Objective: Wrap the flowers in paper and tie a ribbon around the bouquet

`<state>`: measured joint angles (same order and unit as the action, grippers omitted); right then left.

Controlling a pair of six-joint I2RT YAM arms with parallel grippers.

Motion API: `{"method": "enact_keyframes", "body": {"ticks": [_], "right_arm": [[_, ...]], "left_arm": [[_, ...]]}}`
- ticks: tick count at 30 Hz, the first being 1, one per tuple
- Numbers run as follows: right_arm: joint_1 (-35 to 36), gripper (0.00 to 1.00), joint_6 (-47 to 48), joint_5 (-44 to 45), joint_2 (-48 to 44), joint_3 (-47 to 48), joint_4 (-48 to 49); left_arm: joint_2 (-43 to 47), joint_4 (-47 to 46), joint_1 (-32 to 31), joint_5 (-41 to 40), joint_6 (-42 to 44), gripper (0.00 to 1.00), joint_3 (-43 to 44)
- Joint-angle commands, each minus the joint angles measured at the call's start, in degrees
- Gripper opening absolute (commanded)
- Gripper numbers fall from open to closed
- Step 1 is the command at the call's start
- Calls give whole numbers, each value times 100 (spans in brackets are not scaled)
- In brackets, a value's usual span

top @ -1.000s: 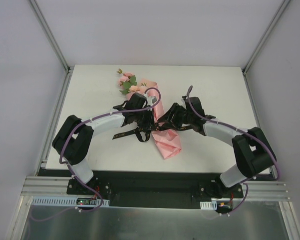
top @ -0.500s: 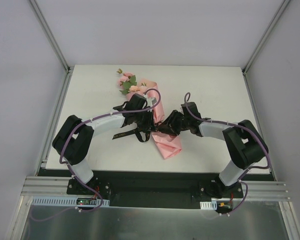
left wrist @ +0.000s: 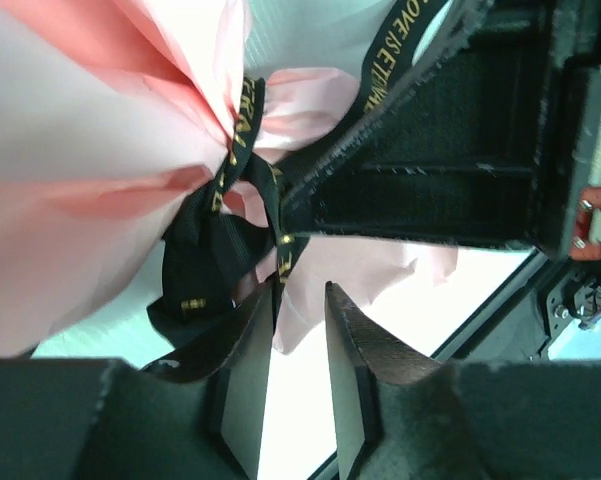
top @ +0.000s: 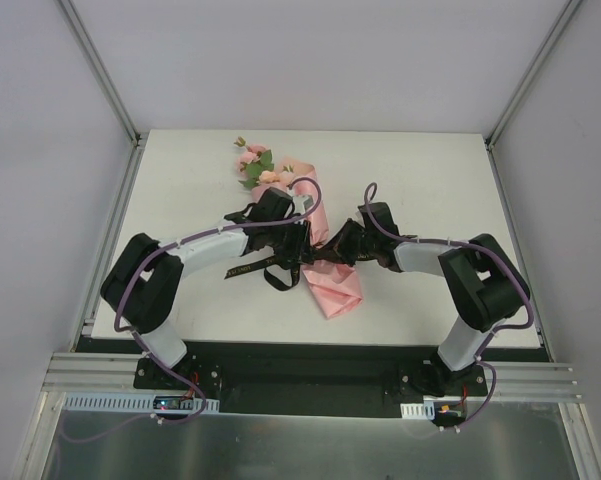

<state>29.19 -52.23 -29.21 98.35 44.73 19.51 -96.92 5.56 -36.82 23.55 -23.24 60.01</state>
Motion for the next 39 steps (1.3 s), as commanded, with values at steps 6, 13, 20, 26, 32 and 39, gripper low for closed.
{"method": "enact_keyframes", "body": {"ticks": [6, 13, 20, 26, 32, 39], "right_arm": [[-1, 0, 160, -111, -87, 45, 334], [-19, 1, 178, -146, -105, -8, 343], [-27, 0, 187, -172, -193, -8, 343], [-36, 0, 186, -199, -193, -26, 369], [-27, 0, 187, -216, -167, -52, 396], [-27, 0, 248, -243, -202, -113, 414]], "left_arm": [[1220, 630, 17, -807, 329, 28, 168], [430, 1236, 17, -870, 1111, 21, 915], [-256, 1377, 17, -659, 1191, 24, 1294], [-537, 1412, 17, -650, 1156, 25, 1356], [-687, 1386, 17, -720, 1050, 16, 1514], [-442, 1246, 8, -1106, 954, 0, 1461]]}}
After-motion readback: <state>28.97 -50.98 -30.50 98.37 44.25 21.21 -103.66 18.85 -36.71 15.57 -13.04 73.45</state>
